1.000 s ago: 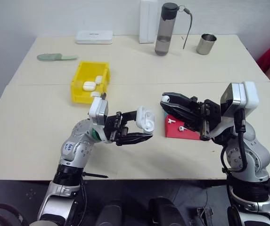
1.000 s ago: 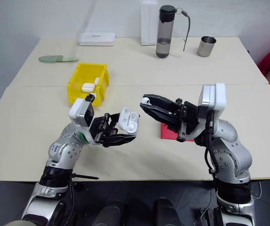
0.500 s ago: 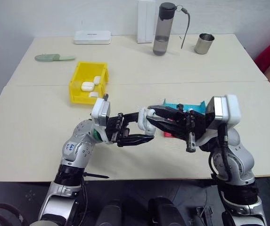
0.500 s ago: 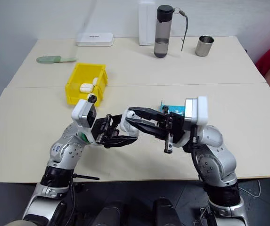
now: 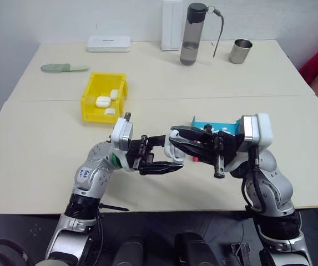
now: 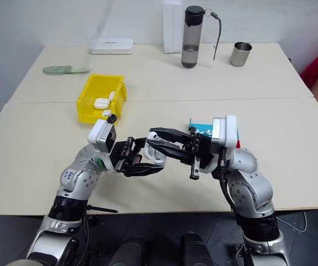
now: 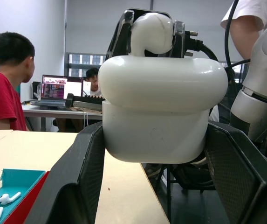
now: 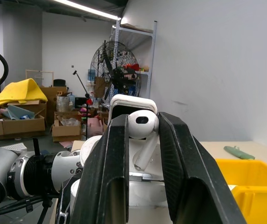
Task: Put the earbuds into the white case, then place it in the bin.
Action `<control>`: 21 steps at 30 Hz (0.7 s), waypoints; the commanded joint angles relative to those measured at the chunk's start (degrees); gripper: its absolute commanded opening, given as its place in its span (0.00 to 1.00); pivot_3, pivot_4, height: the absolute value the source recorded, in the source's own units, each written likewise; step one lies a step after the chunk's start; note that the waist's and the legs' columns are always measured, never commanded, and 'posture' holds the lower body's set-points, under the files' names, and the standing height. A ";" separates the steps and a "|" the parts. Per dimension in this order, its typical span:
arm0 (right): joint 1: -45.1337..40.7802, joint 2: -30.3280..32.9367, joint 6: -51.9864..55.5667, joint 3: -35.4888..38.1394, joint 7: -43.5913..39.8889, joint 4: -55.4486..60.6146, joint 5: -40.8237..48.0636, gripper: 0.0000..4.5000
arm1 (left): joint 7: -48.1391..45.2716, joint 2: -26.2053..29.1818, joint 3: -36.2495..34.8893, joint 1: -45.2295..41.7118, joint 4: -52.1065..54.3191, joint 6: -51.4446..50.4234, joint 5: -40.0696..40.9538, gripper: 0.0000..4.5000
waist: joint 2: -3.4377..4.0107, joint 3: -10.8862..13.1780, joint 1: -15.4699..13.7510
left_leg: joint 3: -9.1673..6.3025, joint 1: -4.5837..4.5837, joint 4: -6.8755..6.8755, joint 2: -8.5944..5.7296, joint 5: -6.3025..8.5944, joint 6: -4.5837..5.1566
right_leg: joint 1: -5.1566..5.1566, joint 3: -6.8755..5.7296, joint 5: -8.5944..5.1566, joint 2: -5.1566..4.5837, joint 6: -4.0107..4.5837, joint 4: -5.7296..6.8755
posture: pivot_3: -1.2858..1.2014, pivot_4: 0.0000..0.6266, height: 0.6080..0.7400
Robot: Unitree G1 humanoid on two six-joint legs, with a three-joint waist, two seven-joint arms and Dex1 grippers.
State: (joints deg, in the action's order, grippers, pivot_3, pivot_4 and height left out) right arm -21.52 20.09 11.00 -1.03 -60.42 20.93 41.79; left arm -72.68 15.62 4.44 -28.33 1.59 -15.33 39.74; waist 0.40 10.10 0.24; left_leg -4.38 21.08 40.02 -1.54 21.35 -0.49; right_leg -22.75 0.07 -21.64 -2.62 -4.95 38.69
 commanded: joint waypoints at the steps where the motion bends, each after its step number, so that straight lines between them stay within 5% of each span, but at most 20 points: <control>1: 0.79 0.83 -1.45 1.20 -1.12 -0.42 0.03 0.11 | 0.36 -0.48 -1.24 -0.12 1.82 0.83 0.88 0.62 | 0.00 0.00 -0.01 | 0.00 0.00 0.00 0.00 0.00 0.00 | 0.00 0.00 0.00 0.00 0.00 0.01 | 0.52 0.24 1.00; 21: 1.88 1.29 -6.09 0.17 -3.18 -5.00 -3.62 0.11 | -0.09 -0.60 -2.16 -0.33 2.56 -0.45 1.31 0.62 | 0.00 0.00 -0.03 | 0.00 0.00 0.00 0.00 0.00 0.00 | 0.00 0.00 0.00 0.00 0.00 0.01 | 0.52 0.24 1.00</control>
State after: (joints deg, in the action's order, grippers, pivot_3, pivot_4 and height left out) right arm -20.34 20.37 5.14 -0.59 -62.98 16.17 39.82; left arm -72.72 15.67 3.43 -28.20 1.56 -16.32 38.88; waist 0.40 10.10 0.21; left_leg -4.38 21.08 40.02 -1.54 21.35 -0.49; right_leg -22.75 0.07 -21.64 -2.62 -4.95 38.70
